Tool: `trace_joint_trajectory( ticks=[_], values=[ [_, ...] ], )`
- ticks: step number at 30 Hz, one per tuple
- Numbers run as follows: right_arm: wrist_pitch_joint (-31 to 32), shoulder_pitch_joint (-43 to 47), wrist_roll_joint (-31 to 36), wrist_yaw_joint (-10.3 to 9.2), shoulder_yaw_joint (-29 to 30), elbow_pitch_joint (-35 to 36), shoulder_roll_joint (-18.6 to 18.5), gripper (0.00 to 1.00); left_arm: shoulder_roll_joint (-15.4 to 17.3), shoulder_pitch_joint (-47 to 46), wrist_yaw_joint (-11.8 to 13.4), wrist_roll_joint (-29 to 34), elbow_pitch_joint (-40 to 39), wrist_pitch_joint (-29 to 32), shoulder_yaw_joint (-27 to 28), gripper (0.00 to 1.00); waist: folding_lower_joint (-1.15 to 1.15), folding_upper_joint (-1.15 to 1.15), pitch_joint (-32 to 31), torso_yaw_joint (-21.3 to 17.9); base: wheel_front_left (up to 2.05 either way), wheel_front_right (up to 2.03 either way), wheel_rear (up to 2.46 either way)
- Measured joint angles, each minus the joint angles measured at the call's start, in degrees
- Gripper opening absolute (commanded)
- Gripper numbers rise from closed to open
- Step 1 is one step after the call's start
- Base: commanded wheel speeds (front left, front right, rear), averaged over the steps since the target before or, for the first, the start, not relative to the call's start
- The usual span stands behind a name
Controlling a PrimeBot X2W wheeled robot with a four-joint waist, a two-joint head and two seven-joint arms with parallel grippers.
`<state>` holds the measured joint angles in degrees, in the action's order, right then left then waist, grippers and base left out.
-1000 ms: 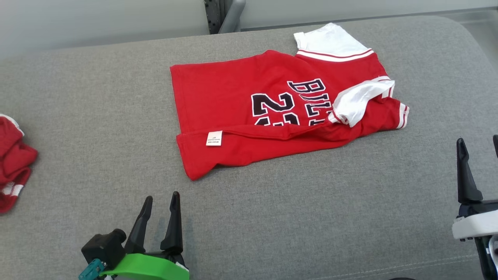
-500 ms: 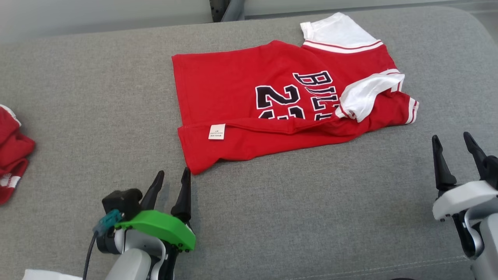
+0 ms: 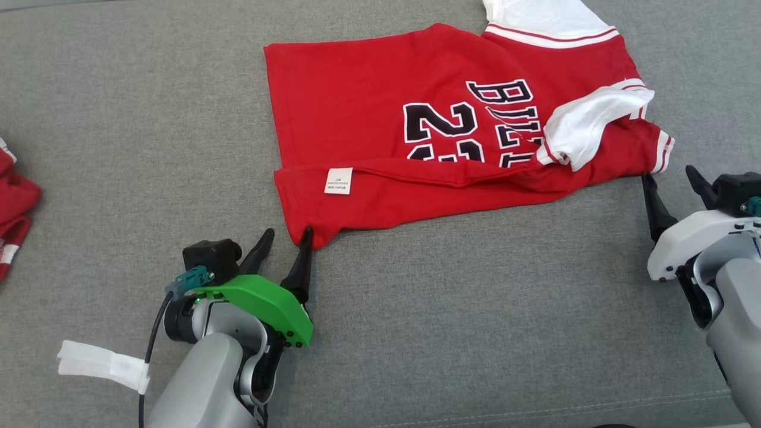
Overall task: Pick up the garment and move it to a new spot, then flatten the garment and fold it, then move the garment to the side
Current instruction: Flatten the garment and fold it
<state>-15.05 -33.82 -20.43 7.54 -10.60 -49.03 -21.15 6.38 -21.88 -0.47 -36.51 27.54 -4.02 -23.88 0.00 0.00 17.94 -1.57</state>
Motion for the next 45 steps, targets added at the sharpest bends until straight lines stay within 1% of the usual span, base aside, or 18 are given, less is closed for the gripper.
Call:
trace_joint_trajectory(
  ticks=[11, 16, 18, 19, 21, 23, 24, 25, 26, 27, 28, 29, 30, 31, 34, 38, 43, 45],
  values=[
    [0.1, -5.8, -8.9, 0.00, -9.9, -4.4, -3.0, 1.00, -0.3, -3.3, -3.2, -1.6, 1.9, 2.4, -1.5, 1.00, 0.00, 0.00, 1.7, 1.5, 0.00, 0.00, 0.00],
    [0.5, -7.0, -13.2, 0.00, -13.9, -4.5, -3.9, 1.00, -0.2, -4.2, -3.6, -1.9, 2.6, 3.8, -2.1, 1.00, 0.00, 0.00, 2.5, 1.7, 0.00, 0.00, 0.00],
    [0.8, -7.5, -14.9, 0.00, -15.2, -4.5, -4.6, 0.73, -0.1, -4.6, -3.7, -2.1, 3.1, 4.6, -2.4, 1.00, 0.00, 0.00, 2.7, 1.7, 0.00, 0.00, 0.00],
    [1.1, -7.7, -15.6, 0.00, -15.8, -4.5, -4.9, 0.76, -0.1, -4.7, -3.8, -2.3, 3.1, 5.0, -2.4, 1.00, 0.00, 0.00, 2.7, 1.7, 0.00, 0.00, 0.00],
    [1.9, -7.9, -16.9, 0.00, -17.2, -4.5, -5.7, 0.99, 0.0, -4.8, -4.0, -2.6, 3.1, 5.5, -2.5, 1.00, 0.00, 0.00, 2.9, 1.7, 0.00, 0.00, 0.00],
    [2.3, -8.1, -18.1, 0.00, -18.5, -4.4, -6.5, 1.00, 0.1, -4.9, -4.1, -2.7, 3.1, 6.2, -2.7, 1.00, 0.00, 0.00, 3.0, 1.6, 0.00, 0.00, 0.00],
    [2.4, -8.2, -18.6, 0.00, -19.1, -4.3, -6.8, 0.96, 0.2, -4.9, -4.2, -2.8, 3.0, 6.4, -2.8, 1.00, 0.00, 0.00, 3.0, 1.6, 0.00, 0.00, 0.00],
    [2.6, -8.3, -19.1, 0.01, -19.7, -4.2, -7.0, 0.80, 0.3, -4.9, -4.2, -2.9, 3.0, 6.6, -2.8, 1.00, 0.00, 0.00, 3.0, 1.6, 0.00, 0.00, 0.00],
    [2.6, -8.3, -19.7, 0.01, -20.2, -4.1, -7.2, 0.49, 0.4, -5.0, -4.3, -3.0, 2.9, 7.0, -2.9, 1.00, 0.00, 0.00, 3.0, 1.6, 0.00, 0.00, 0.00],
    [2.6, -8.5, -20.4, 0.01, -20.7, -4.0, -7.4, 0.37, 0.4, -5.0, -4.4, -3.0, 2.9, 7.1, -3.0, 0.91, 0.00, 0.00, 3.0, 1.6, 0.00, 0.00, 0.00],
    [2.6, -8.5, -21.0, 0.01, -21.1, -3.9, -7.8, 0.15, 0.4, -5.0, -4.5, -3.3, 2.8, 7.5, -3.2, 0.73, 0.00, 0.00, 2.9, 1.6, 0.00, 0.00, 0.00],
    [2.6, -8.6, -21.5, 0.01, -21.6, -3.7, -8.1, 0.00, 0.4, -5.0, -4.6, -3.6, 2.7, 8.0, -3.3, 0.36, 0.00, 0.00, 2.8, 1.6, 0.00, 0.00, 0.00],
    [2.8, -8.6, -22.3, 0.01, -22.2, -3.4, -8.4, 0.00, 0.4, -4.9, -4.7, -4.1, 2.5, 8.5, -3.5, 0.26, 0.00, 0.00, 2.8, 1.6, 0.00, 0.00, 0.00],
    [3.0, -8.5, -23.1, 0.00, -22.8, -2.8, -8.6, 0.00, 0.4, -4.7, -5.1, -4.7, 2.3, 9.3, -3.9, 0.00, 0.00, 0.00, 2.6, 1.6, 0.00, 0.00, 0.00],
    [3.4, -8.3, -24.8, 0.00, -24.3, -1.6, -9.3, 0.00, 0.2, -3.8, -5.7, -6.3, 1.2, 11.2, -4.7, 0.00, 0.00, 0.00, 2.3, 1.7, 0.00, 0.00, 0.00],
    [5.8, -7.6, -28.7, 0.00, -26.9, 1.9, -12.5, 0.00, 1.5, -2.1, -6.4, -9.2, -3.2, 14.7, -5.2, 0.00, 0.00, 0.00, 1.3, 1.9, 0.00, 0.00, 0.00],
    [12.2, -7.7, -34.2, 0.00, -30.2, 9.0, -18.5, 0.00, 6.8, 0.7, -6.5, -13.9, -13.3, 19.9, -3.4, 0.00, 0.00, 0.00, -0.3, 1.9, 0.00, 0.00, 0.00],
    [15.7, -8.3, -37.0, 0.01, -31.1, 13.3, -22.8, 0.00, 9.7, 2.7, -6.4, -17.2, -20.8, 23.5, -1.7, 0.00, 0.00, 0.00, -1.2, 1.8, 0.00, 0.00, 0.00]
  ],
)
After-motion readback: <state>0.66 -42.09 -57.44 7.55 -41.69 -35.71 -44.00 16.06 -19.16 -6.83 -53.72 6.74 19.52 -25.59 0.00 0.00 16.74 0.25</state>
